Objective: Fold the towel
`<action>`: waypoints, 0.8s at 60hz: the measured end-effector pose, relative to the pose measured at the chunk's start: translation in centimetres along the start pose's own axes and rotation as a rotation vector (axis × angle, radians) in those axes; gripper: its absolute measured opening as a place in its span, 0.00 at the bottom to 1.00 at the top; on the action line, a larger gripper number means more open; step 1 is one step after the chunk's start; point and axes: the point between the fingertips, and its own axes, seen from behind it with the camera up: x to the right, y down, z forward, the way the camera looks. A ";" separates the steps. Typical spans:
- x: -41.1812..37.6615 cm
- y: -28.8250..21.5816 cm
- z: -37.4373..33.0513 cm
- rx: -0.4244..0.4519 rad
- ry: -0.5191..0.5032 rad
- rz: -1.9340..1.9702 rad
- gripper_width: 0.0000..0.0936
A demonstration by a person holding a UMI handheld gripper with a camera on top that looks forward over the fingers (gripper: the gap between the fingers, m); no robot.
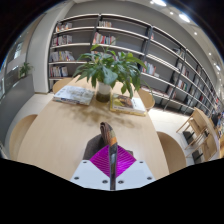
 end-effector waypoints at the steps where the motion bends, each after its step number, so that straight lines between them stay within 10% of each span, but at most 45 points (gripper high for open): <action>1: 0.7 0.4 0.4 -0.006 -0.001 0.001 0.05; 10: 4.6 6.3 3.4 -0.098 -0.023 -0.015 0.09; 17: 6.7 9.1 4.4 -0.138 0.015 -0.071 0.56; 23: 6.7 8.9 2.4 -0.113 0.008 -0.069 0.75; 48: 3.0 -1.0 -16.2 0.175 -0.082 0.112 0.86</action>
